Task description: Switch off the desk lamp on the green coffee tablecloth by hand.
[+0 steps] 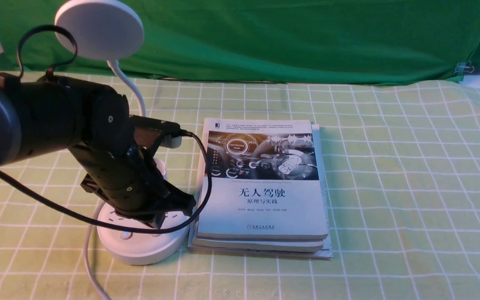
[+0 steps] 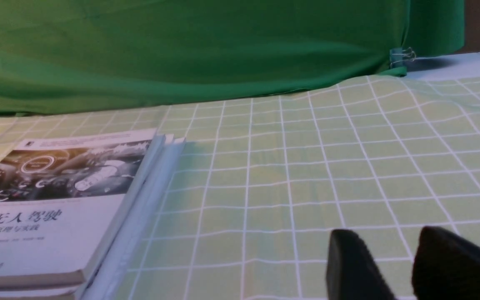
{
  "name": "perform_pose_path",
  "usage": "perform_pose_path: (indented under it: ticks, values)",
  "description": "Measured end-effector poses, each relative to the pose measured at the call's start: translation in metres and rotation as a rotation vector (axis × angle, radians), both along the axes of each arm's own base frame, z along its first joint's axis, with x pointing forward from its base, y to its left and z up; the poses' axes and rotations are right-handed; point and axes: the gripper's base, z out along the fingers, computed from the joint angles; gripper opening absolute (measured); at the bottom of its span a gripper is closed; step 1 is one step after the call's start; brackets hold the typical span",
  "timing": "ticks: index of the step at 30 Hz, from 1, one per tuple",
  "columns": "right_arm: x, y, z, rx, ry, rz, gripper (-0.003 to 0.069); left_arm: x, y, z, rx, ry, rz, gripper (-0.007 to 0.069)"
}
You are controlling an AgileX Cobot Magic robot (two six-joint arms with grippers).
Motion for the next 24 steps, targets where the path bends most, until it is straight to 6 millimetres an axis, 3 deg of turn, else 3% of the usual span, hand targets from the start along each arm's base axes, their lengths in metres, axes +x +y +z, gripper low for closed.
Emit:
perform_pose_path:
  ticks: [7, 11, 14, 18, 24]
  values:
    - [0.000, 0.000, 0.000, 0.000, 0.000, 0.000, 0.0238, -0.004, 0.002, 0.005, -0.006, -0.018, 0.000, -0.0001]
    - [0.000, 0.000, 0.000, 0.000, 0.000, 0.000, 0.0238, -0.024, 0.010, 0.023, -0.041, -0.113, 0.008, -0.0001]
    - [0.000, 0.000, 0.000, 0.001, -0.003, 0.000, 0.0238, -0.058, 0.025, 0.046, -0.102, -0.265, 0.028, -0.0001]
    - [0.000, 0.000, 0.000, 0.001, -0.002, 0.000, 0.0238, -0.104, 0.044, 0.064, -0.216, -0.512, 0.068, -0.0001]
    - [0.000, 0.000, 0.000, 0.000, -0.002, 0.000, 0.0238, -0.155, 0.068, 0.057, -0.348, -0.792, 0.126, -0.0001]
